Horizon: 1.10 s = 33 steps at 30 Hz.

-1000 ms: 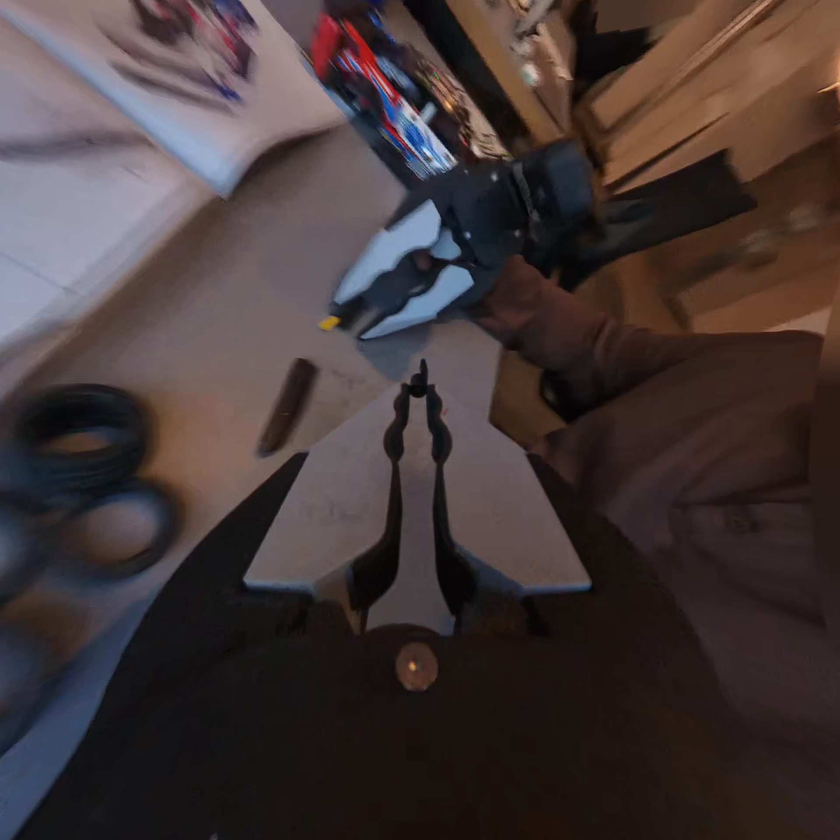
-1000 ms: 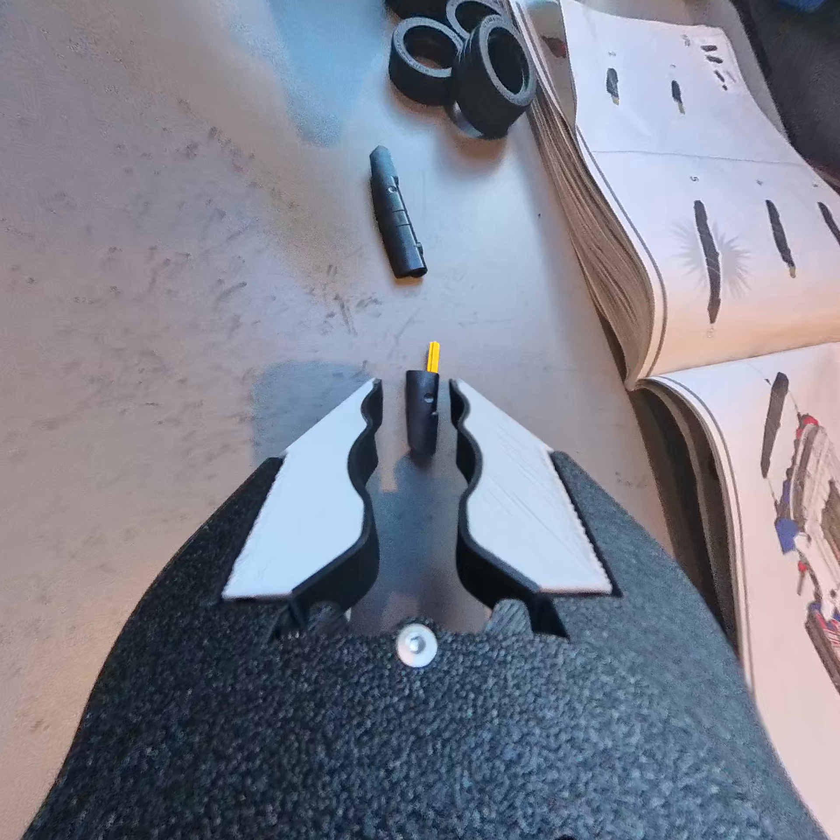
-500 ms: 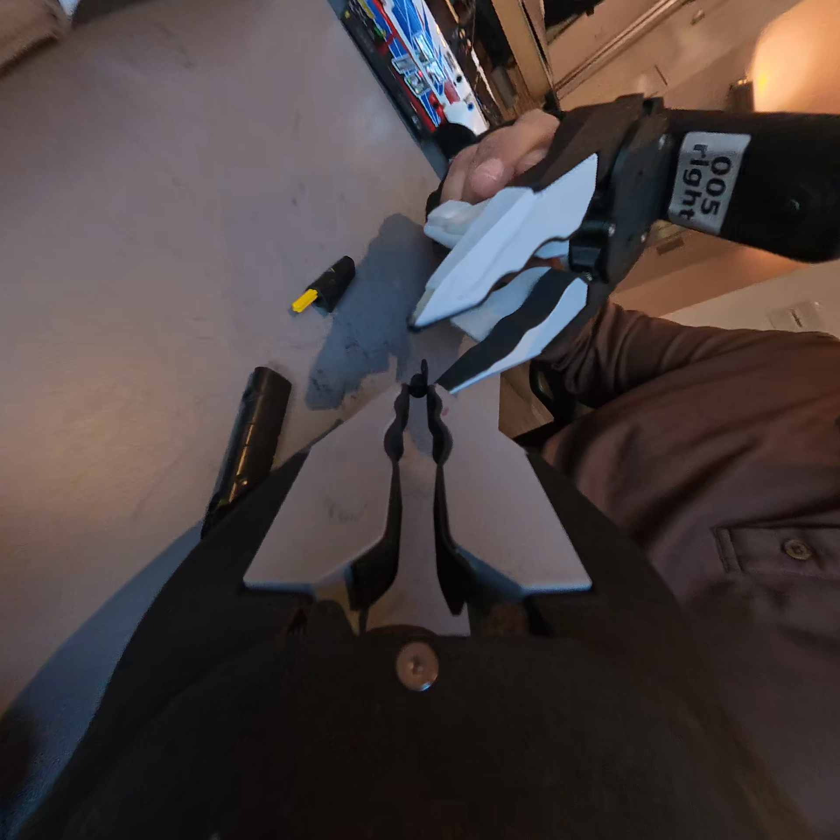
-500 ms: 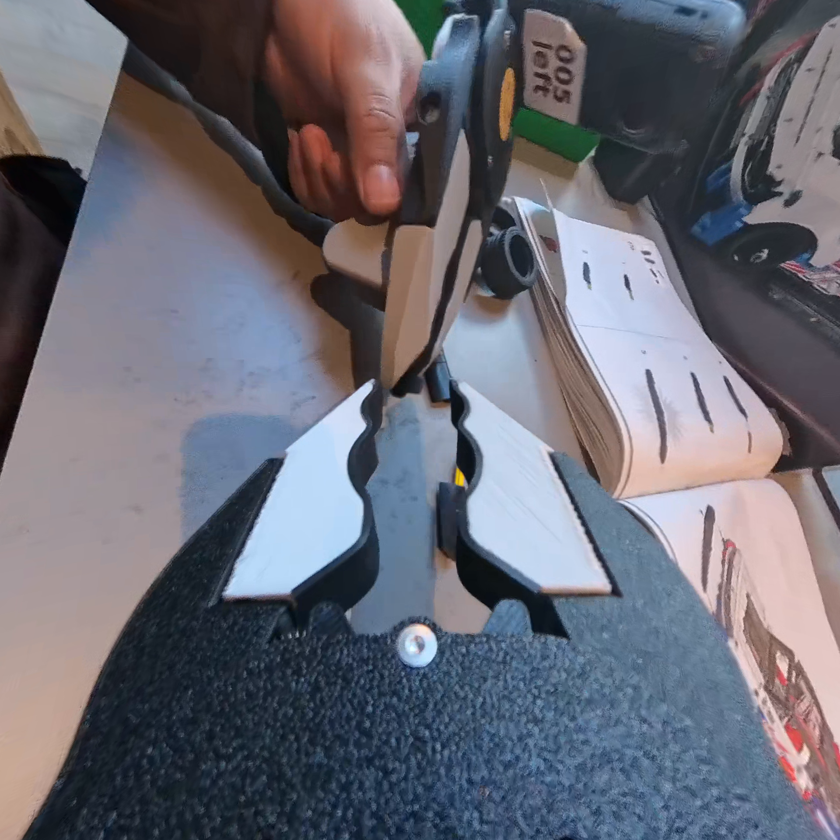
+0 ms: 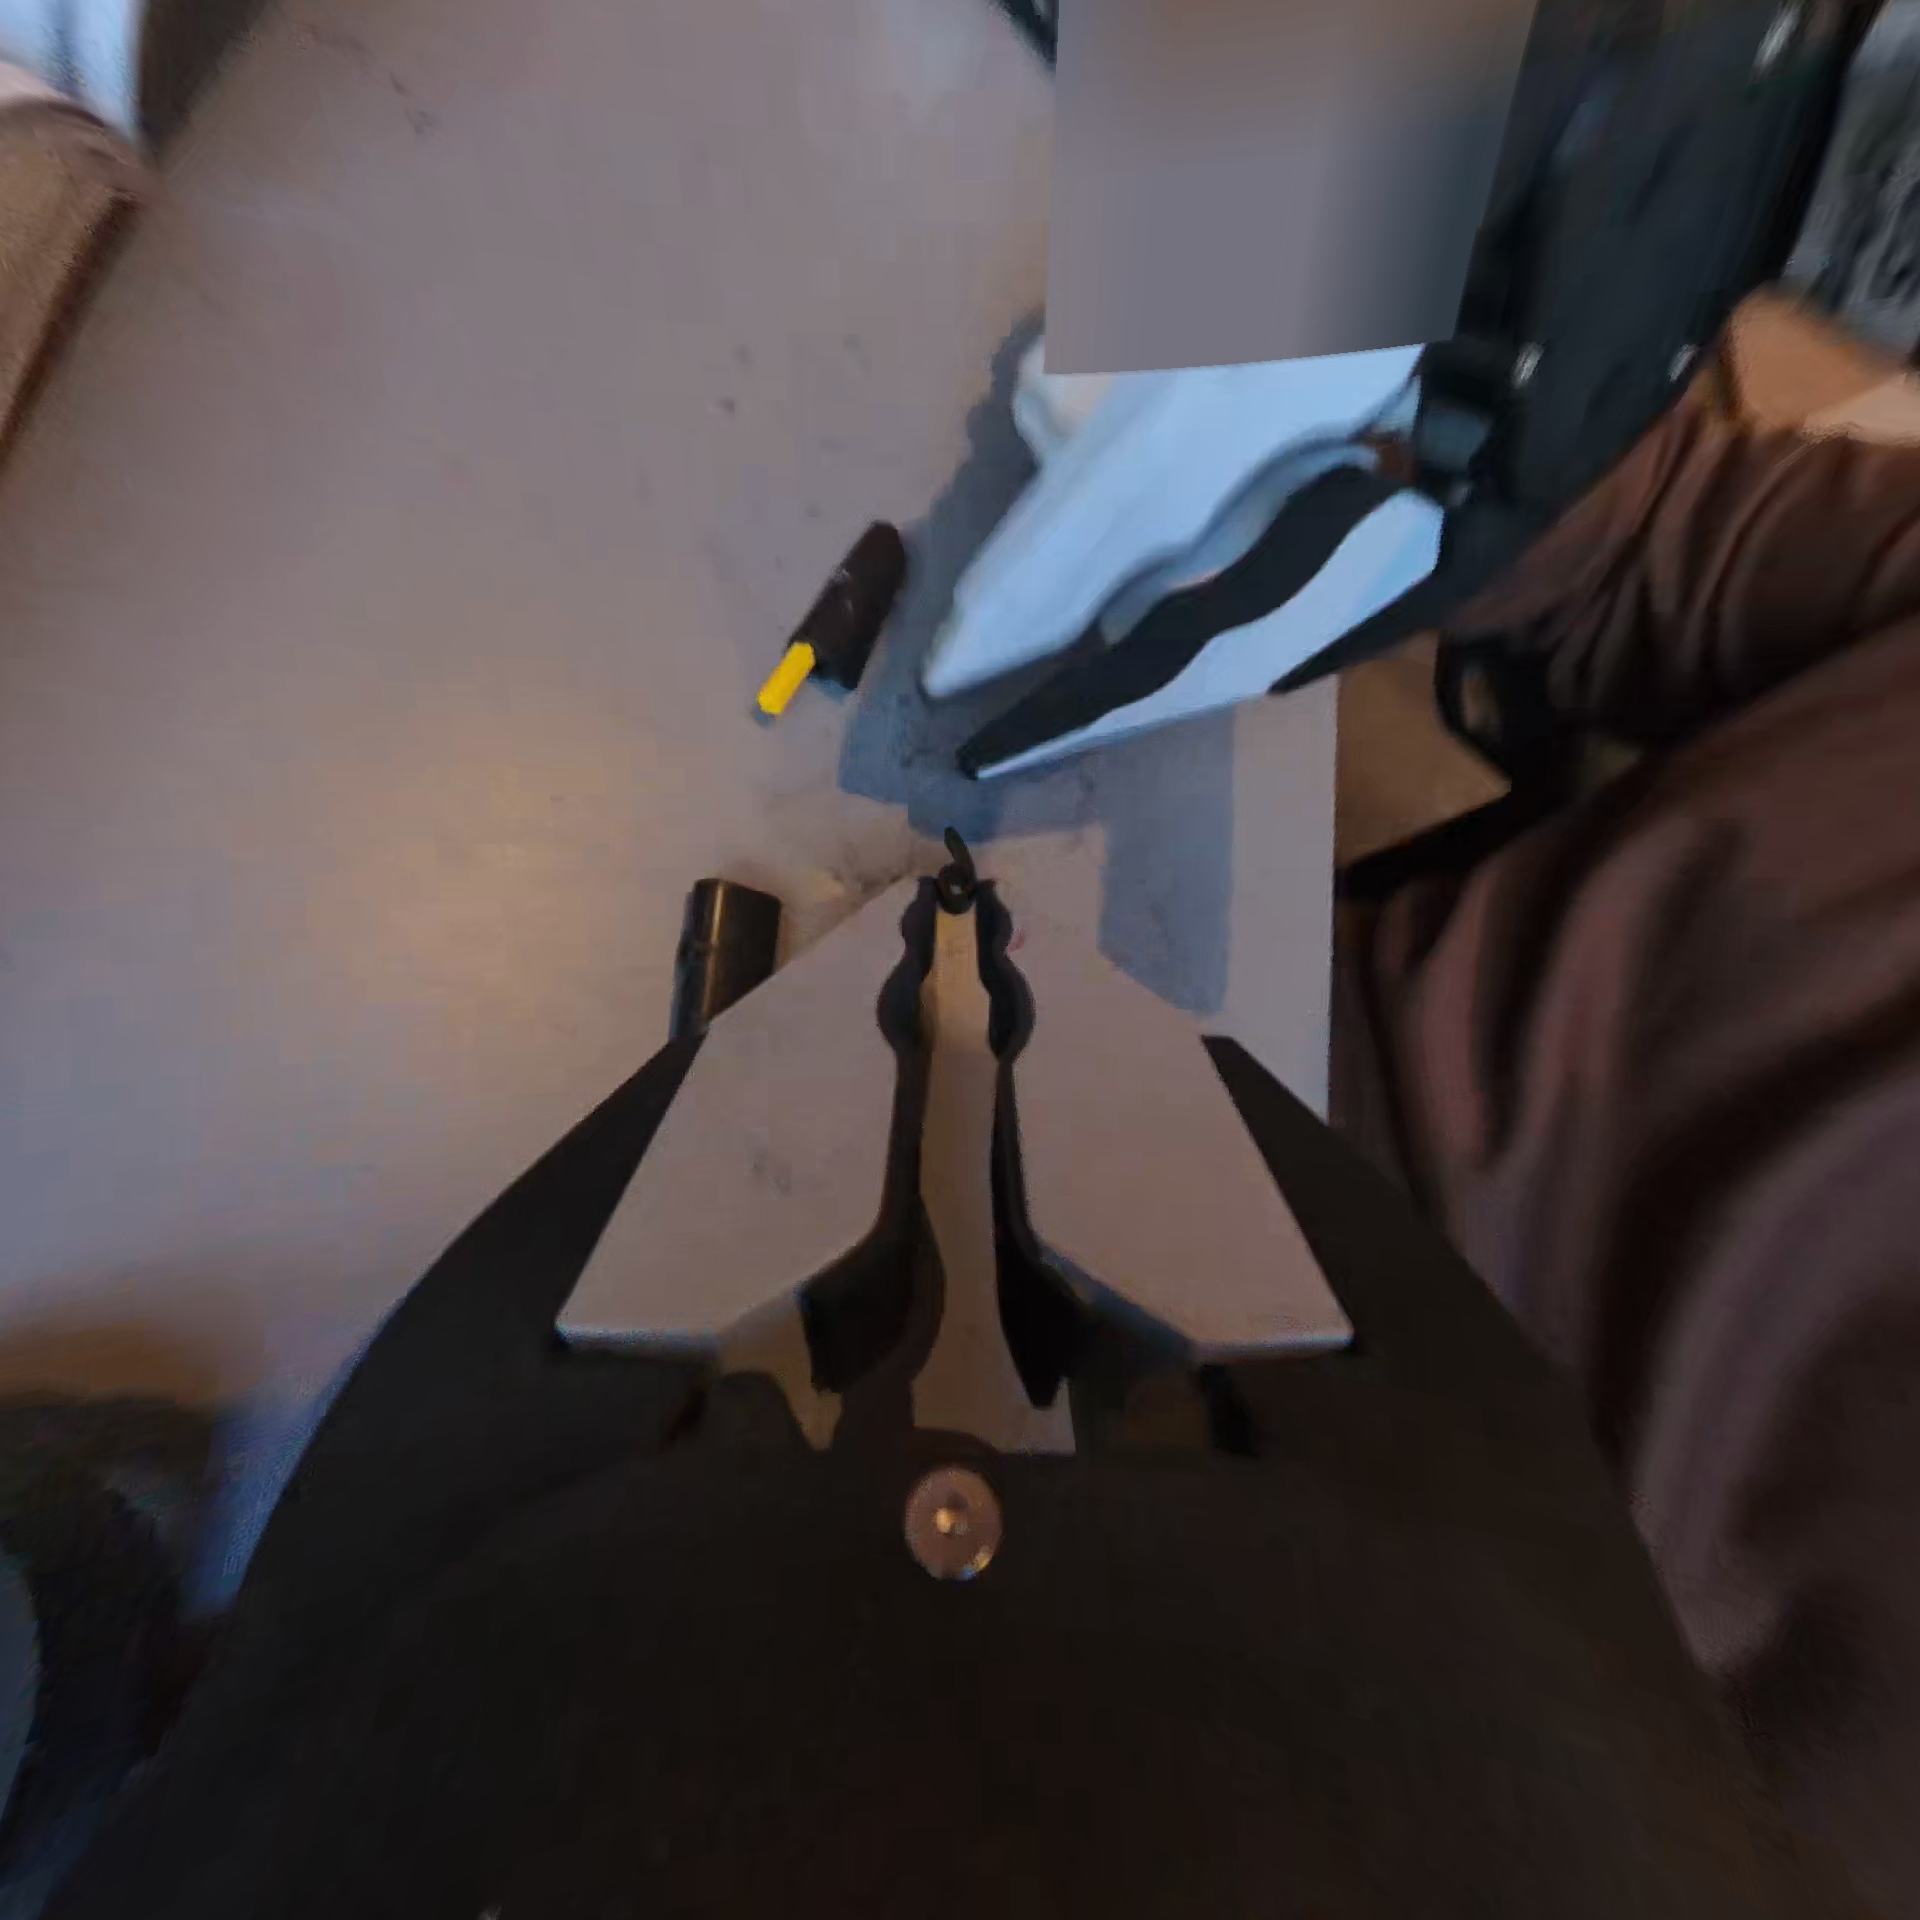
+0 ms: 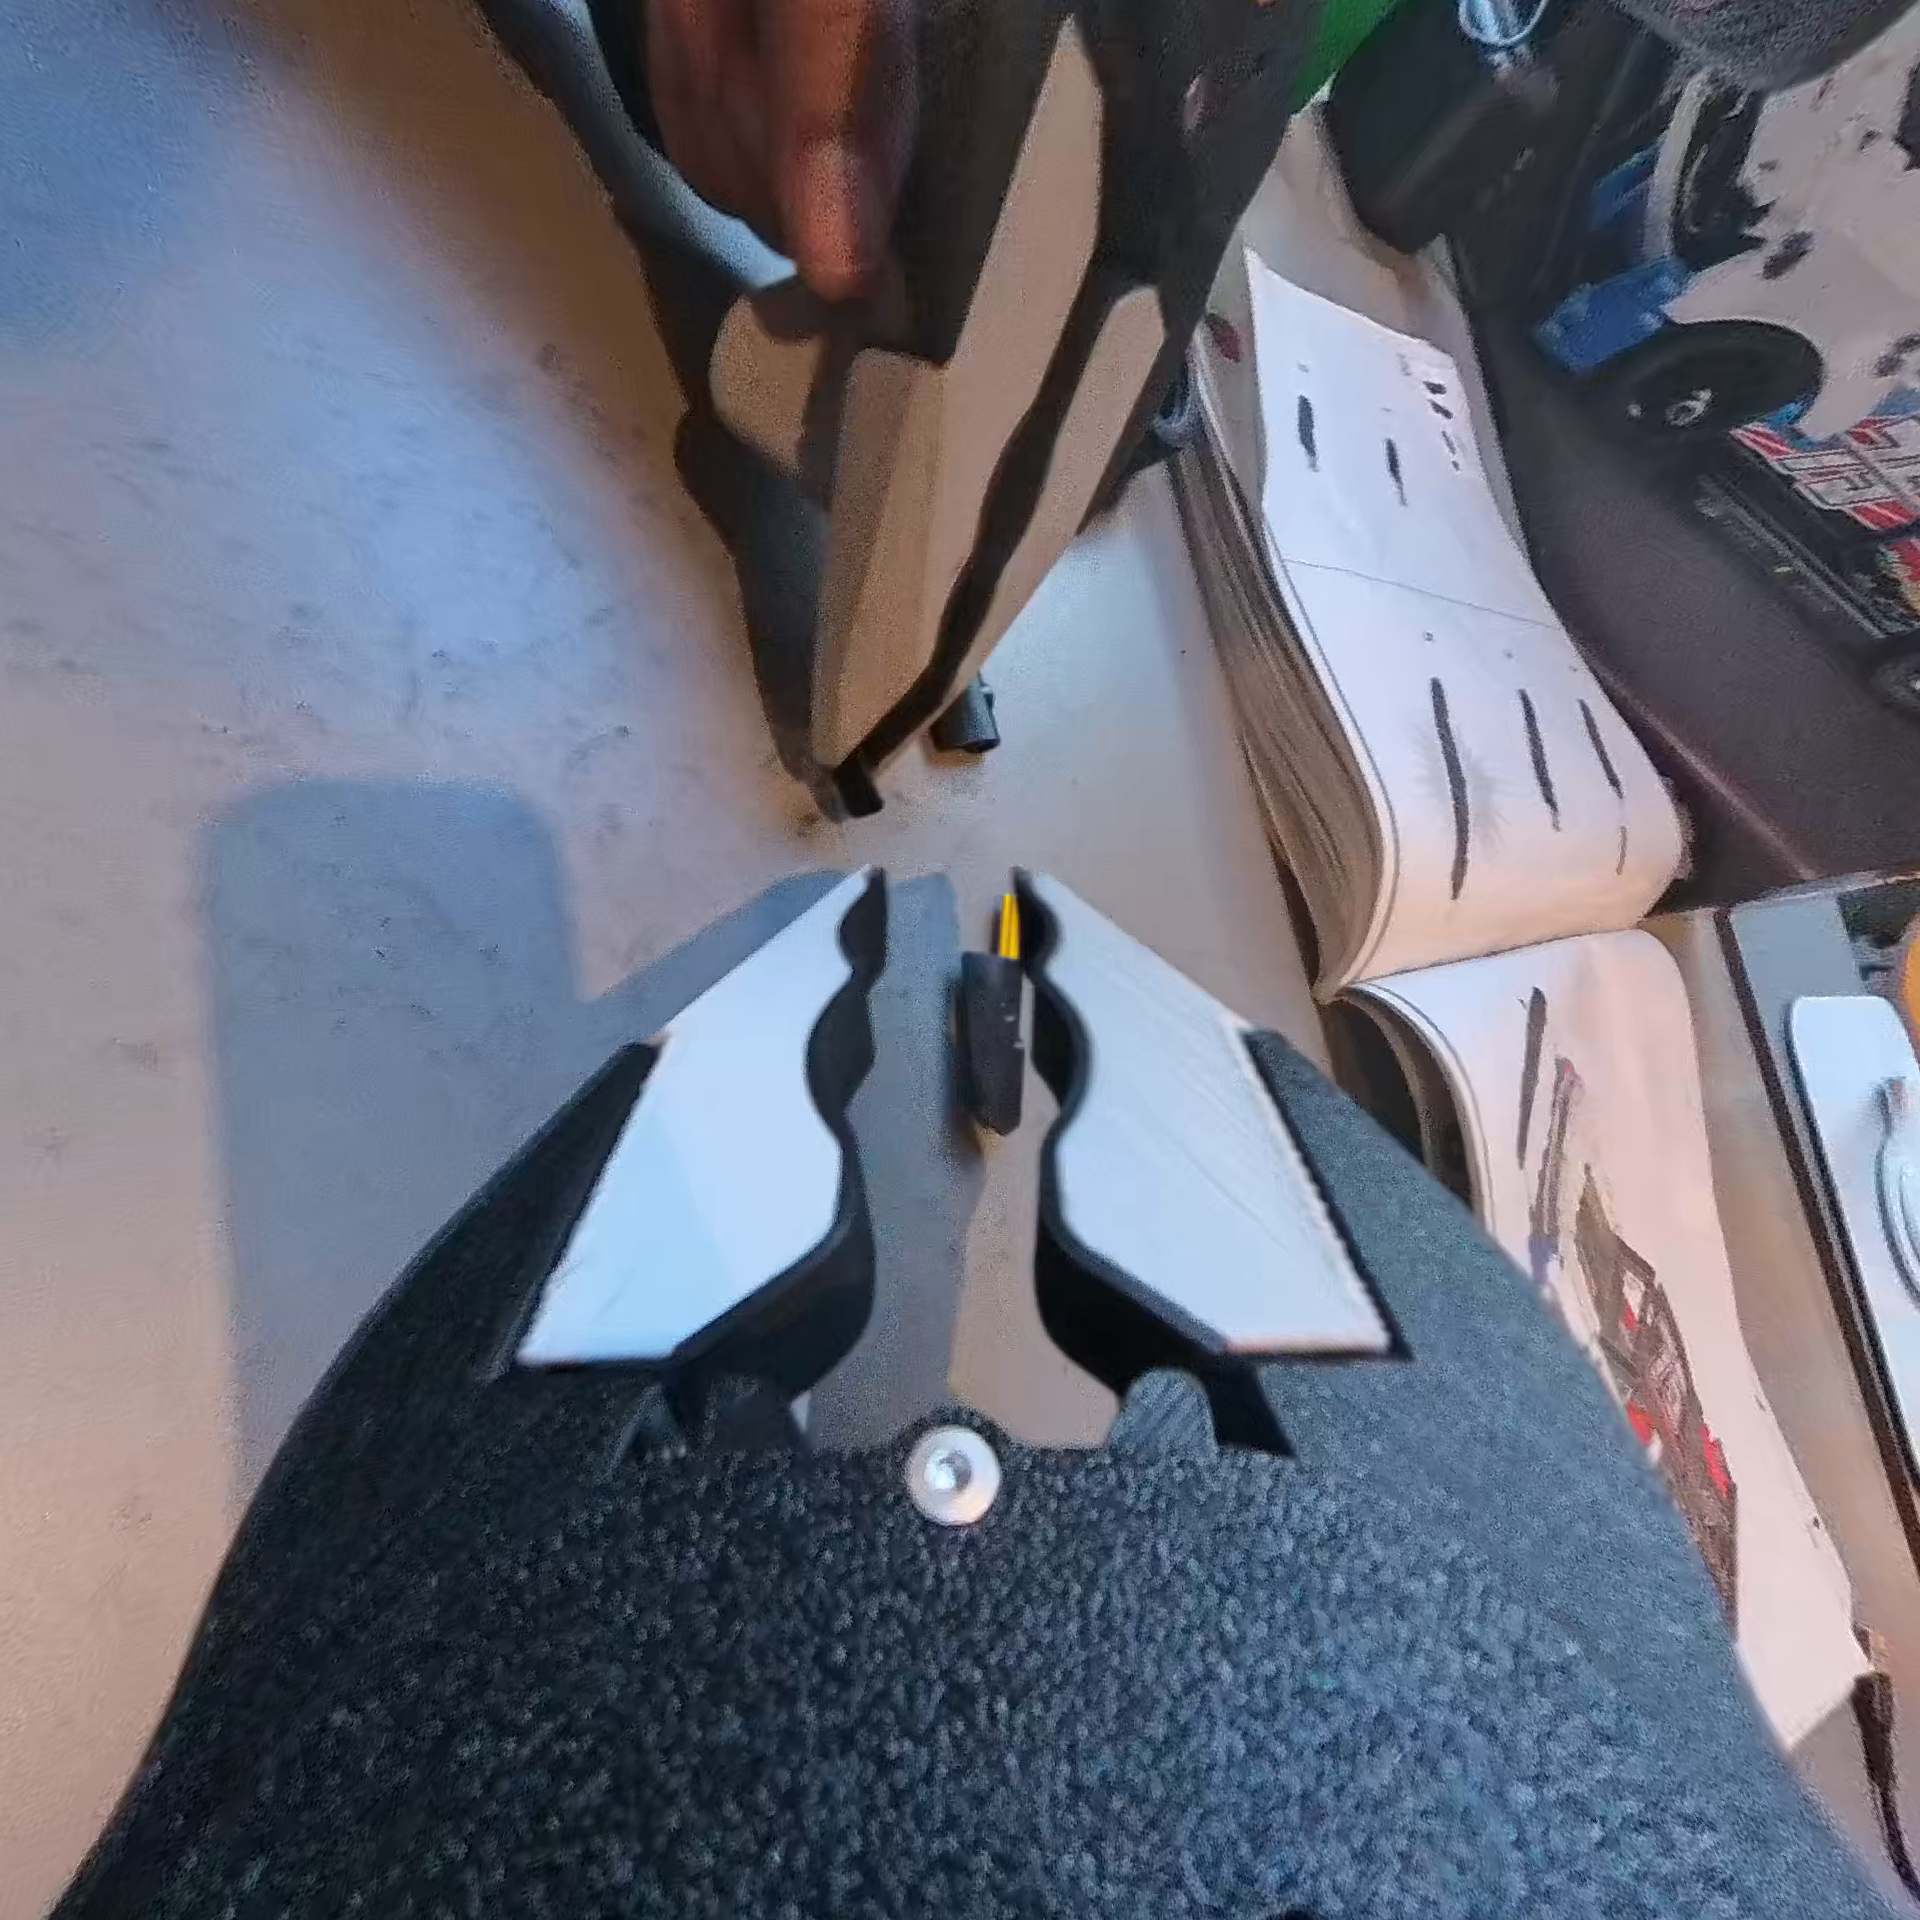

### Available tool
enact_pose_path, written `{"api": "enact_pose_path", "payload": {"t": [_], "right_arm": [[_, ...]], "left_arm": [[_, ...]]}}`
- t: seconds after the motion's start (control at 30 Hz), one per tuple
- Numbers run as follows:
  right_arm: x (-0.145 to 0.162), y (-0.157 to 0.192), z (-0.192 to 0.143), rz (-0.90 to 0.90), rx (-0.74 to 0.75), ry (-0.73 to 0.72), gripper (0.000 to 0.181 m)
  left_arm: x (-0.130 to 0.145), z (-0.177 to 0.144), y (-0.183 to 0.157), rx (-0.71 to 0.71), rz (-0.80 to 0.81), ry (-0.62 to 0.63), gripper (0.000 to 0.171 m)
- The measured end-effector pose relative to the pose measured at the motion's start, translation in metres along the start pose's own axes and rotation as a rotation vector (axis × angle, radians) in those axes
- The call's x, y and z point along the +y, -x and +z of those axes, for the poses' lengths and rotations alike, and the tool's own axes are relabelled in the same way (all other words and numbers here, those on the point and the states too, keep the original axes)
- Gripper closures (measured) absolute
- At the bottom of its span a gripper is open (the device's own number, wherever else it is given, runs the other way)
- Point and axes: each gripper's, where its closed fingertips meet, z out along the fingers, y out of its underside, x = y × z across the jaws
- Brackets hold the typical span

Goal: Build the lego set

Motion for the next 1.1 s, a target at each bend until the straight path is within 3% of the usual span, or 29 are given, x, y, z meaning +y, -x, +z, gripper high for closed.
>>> {"api": "enact_pose_path", "payload": {"t": [0.03,0.2,0.27,0.33,0.53,0.6,0.73,0.8,1.1], "right_arm": [[-0.003,0.001,-0.001,-0.007,-0.004,-0.013,0.152],[-0.008,0.012,0.005,-0.129,0.015,0.007,0.158],[-0.005,0.011,0.008,-0.146,0.036,0.039,0.175],[-0.002,0.007,0.011,-0.125,0.058,0.068,0.175],[0.011,0.004,0.018,0.162,0.031,0.150,0.176],[0.011,0.006,0.019,0.284,-0.009,0.158,0.175],[0.011,0.009,0.020,0.542,-0.102,0.197,0.175],[0.011,0.011,0.020,0.647,-0.147,0.219,0.176],[0.010,0.020,0.013,0.756,-0.170,0.233,0.164]], "left_arm": [[0.002,0.002,0.001,-0.020,0.026,0.028,0.167],[-0.004,0.005,-0.007,0.033,0.047,0.049,0.167],[-0.009,0.004,-0.007,0.050,0.042,0.034,0.167],[-0.013,0.003,-0.002,0.035,0.035,0.010,0.167],[-0.020,-0.007,0.017,-0.145,0.116,-0.065,0.153],[-0.020,-0.012,0.017,-0.224,0.236,-0.061,0.146],[-0.014,-0.011,0.010,-0.379,0.585,0.000,0.148],[-0.007,-0.005,0.013,-0.424,0.677,0.053,0.149],[-0.002,0.003,0.021,-0.450,0.617,0.077,0.153]]}}
